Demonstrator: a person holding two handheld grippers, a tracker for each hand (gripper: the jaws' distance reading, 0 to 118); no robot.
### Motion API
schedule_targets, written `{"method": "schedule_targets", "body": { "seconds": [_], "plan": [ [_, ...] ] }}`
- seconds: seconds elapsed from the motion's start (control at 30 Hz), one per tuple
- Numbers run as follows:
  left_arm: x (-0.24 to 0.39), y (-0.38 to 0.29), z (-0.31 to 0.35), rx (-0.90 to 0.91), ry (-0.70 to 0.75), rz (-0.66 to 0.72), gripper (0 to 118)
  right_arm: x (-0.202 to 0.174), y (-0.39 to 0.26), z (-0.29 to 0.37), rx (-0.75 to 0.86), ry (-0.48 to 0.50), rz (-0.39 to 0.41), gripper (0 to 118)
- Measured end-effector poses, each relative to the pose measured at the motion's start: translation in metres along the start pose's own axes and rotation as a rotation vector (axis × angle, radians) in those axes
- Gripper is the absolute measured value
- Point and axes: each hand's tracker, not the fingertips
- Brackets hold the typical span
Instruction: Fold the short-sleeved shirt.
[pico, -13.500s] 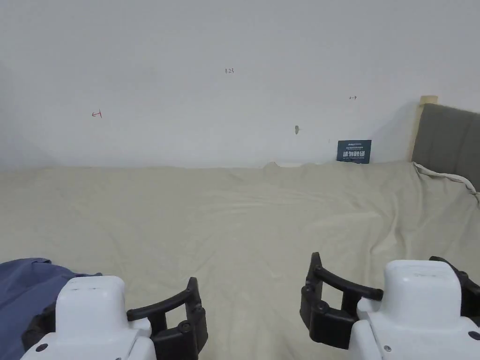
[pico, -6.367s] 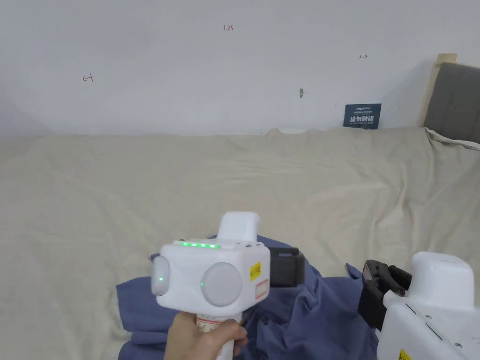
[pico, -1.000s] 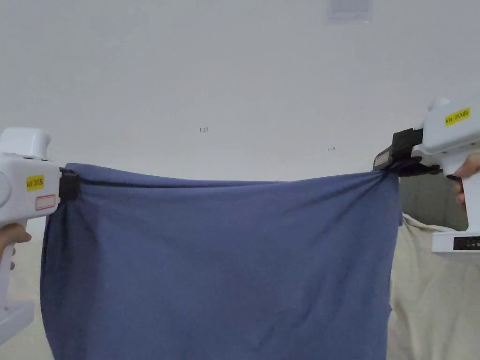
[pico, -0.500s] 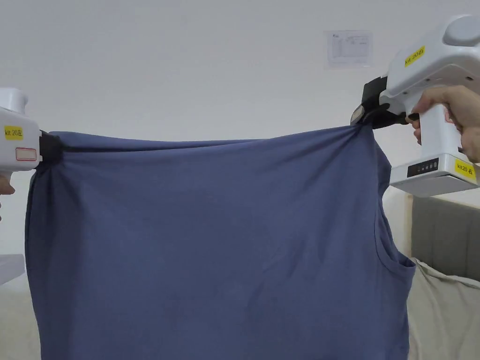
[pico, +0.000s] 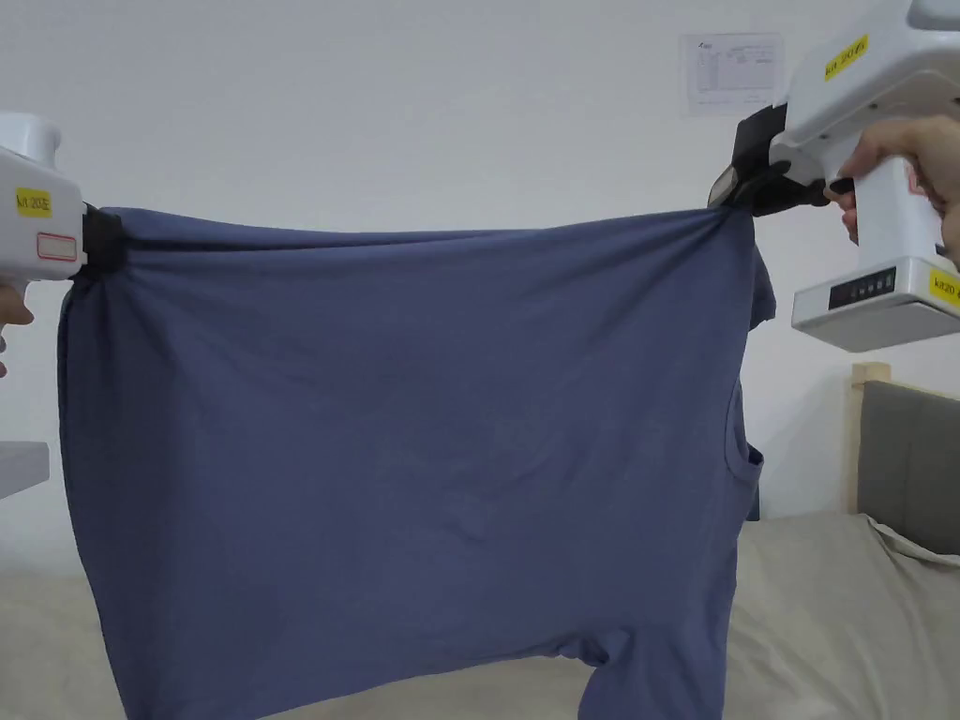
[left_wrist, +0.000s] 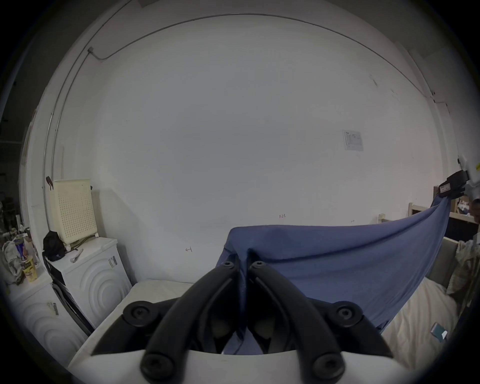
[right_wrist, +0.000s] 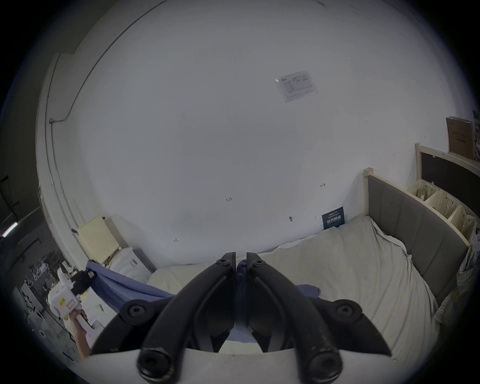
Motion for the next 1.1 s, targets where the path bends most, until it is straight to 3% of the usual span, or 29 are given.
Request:
{"method": "schedule_targets", "body": {
  "seconds": [0.1,0.23,0.37,0.47,0.63,0.77,0.93,1.1],
  "plan": [
    [0.002,-0.028,-0.006,-0.024,-0.005,0.003,4,0.005,-0.033,-0.011,-0.049,-0.024,0.048,6],
    [0.008,-0.084,-0.017,-0.083,-0.008,0.021,4,0.031,-0.076,-0.038,-0.101,-0.035,-0.013,6],
    [0.018,-0.163,-0.021,-0.271,0.041,0.028,4,0.065,-0.128,-0.07,-0.199,-0.018,-0.012,6],
    [0.03,-0.229,-0.016,-0.3,0.042,-0.044,4,0.087,-0.181,-0.087,-0.272,0.015,-0.007,6],
    [0.048,-0.327,-0.02,-0.494,-0.02,0.033,4,0.13,-0.278,-0.119,-0.396,-0.075,-0.058,6],
    [0.06,-0.396,-0.032,-0.644,0.002,0.001,4,0.155,-0.36,-0.133,-0.483,-0.132,-0.073,6],
    [0.058,-0.44,-0.033,-0.754,0.007,0.037,4,0.17,-0.412,-0.141,-0.578,-0.18,-0.099,6],
    [0.046,-0.438,-0.024,-0.746,-0.011,0.087,4,0.183,-0.412,-0.133,-0.568,-0.181,-0.114,6]
  ]
}}
